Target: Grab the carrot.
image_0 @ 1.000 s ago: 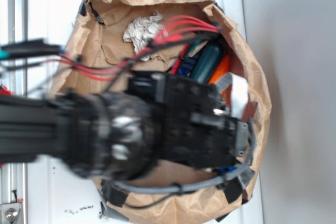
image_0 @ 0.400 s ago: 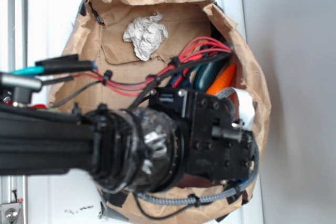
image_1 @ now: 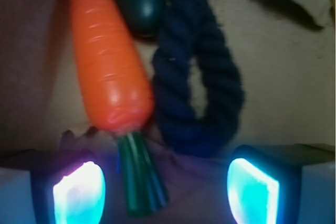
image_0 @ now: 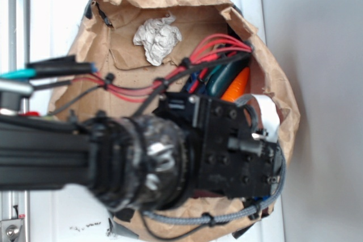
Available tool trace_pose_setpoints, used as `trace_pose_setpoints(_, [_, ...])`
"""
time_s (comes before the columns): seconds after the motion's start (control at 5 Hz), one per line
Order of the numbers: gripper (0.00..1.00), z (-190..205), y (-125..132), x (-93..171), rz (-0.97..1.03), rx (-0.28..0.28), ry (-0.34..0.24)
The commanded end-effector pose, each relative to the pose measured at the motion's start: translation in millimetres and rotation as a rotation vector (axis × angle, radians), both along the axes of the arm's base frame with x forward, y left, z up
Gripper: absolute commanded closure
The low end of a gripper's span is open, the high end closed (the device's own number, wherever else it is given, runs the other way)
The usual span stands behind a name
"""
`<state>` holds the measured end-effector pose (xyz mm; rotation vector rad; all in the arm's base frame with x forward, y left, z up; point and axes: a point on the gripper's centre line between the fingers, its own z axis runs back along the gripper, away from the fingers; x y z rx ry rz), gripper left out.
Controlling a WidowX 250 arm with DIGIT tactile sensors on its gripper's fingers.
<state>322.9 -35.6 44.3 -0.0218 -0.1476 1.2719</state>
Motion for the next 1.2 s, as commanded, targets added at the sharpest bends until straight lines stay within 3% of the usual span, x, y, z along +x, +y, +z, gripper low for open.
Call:
trace_pose_setpoints(0.0, [0.0, -22, -2, 15, -0.058, 0.035, -0.006])
trace_pose_setpoints(0.2, [0.0, -18, 11, 19, -0.249, 0.076, -0.052])
trace_pose_setpoints(0.4, [1.0, 3, 33, 13, -0.284, 0.022, -0.153])
trace_pose_setpoints(0.6, [1.0, 20, 50, 9, -0.291, -0.057, -0.168])
trace_pose_setpoints(1.0, [1.0, 37, 60, 1, -0.338, -0.101, -0.204])
